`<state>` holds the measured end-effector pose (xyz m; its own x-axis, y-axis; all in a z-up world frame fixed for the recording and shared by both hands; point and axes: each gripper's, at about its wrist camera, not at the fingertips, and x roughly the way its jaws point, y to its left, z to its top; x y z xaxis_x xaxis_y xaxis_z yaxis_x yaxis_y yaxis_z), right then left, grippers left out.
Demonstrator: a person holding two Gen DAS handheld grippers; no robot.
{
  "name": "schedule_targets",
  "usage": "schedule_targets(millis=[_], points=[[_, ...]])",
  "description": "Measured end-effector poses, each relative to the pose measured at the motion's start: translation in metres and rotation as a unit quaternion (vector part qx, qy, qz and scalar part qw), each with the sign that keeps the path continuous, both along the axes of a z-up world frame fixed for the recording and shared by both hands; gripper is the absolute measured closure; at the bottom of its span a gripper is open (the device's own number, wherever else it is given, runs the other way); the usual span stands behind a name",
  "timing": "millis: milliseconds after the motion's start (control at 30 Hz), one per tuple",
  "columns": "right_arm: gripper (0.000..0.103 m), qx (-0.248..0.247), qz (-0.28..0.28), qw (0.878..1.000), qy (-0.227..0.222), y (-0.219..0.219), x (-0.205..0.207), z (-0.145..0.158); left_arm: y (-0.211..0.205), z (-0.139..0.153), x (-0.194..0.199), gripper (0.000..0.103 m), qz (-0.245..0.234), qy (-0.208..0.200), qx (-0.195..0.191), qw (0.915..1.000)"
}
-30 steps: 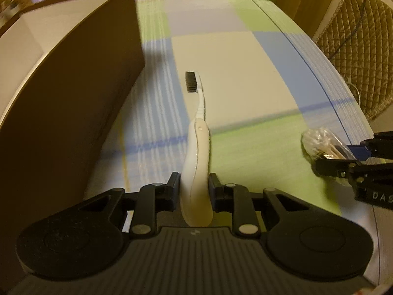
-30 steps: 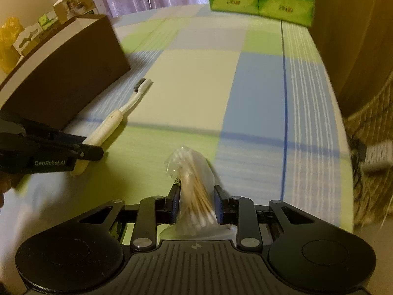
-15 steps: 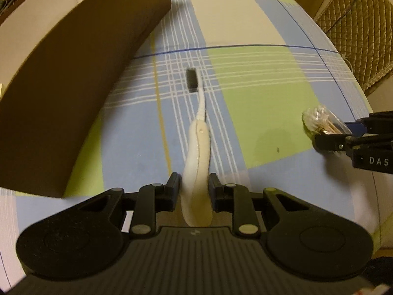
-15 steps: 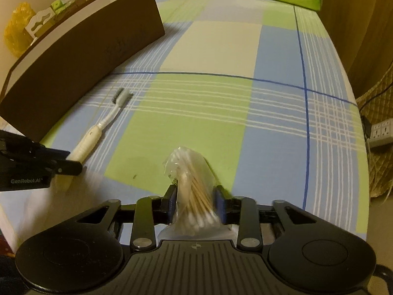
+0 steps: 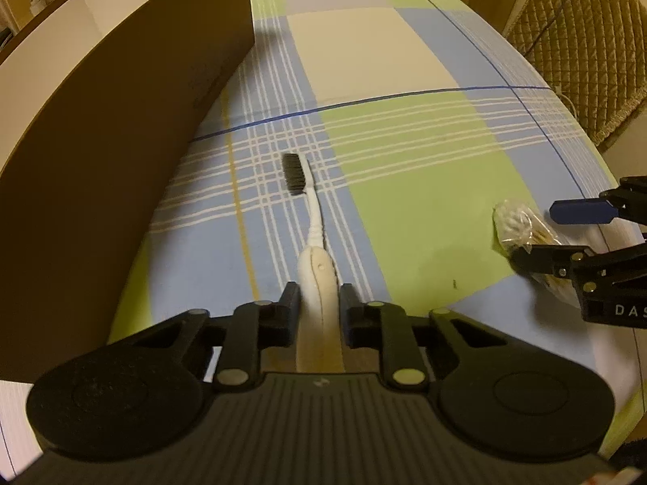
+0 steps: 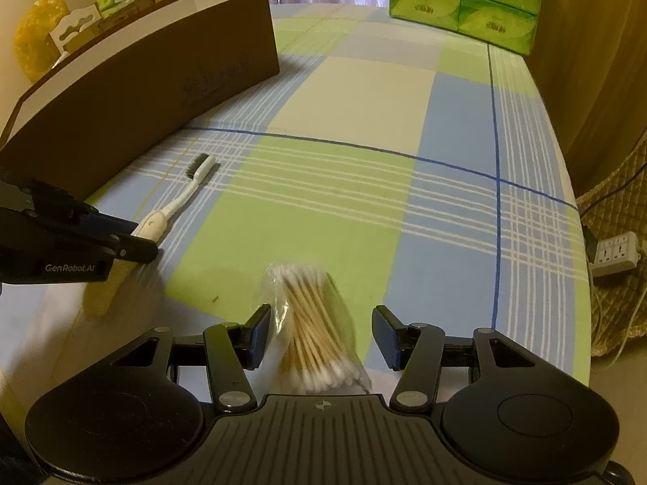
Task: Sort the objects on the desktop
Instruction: 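Lift and carry the toothbrush and swab bag over the cardboard box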
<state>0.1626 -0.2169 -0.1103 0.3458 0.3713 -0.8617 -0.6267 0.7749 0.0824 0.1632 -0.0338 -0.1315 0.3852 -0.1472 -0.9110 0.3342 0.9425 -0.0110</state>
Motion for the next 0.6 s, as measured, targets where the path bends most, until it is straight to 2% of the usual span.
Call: schedule_targets(millis=[200, 333, 433, 600], points=[[0.052, -0.013, 0.017, 1.000, -0.004, 0.007, -0.006, -0.005, 0.006, 0.001, -0.006, 0.086, 0.006, 0.008, -0.004, 0.9999], [0.068, -0.024, 0.023, 0.999, -0.007, 0.011, -0.008, -0.007, 0.012, 0.002, -0.013, 0.086, 0.012, 0.013, -0.013, 0.9998], [0.074, -0.027, 0.023, 0.999, -0.003, 0.012, -0.009, -0.007, 0.015, 0.002, -0.017, 0.086, 0.015, 0.016, -0.016, 0.9996], [0.078, -0.027, 0.021, 0.999, 0.002, 0.013, -0.014, -0.005, 0.018, 0.003, -0.022, 0.087, 0.021, 0.017, -0.021, 0.9994]])
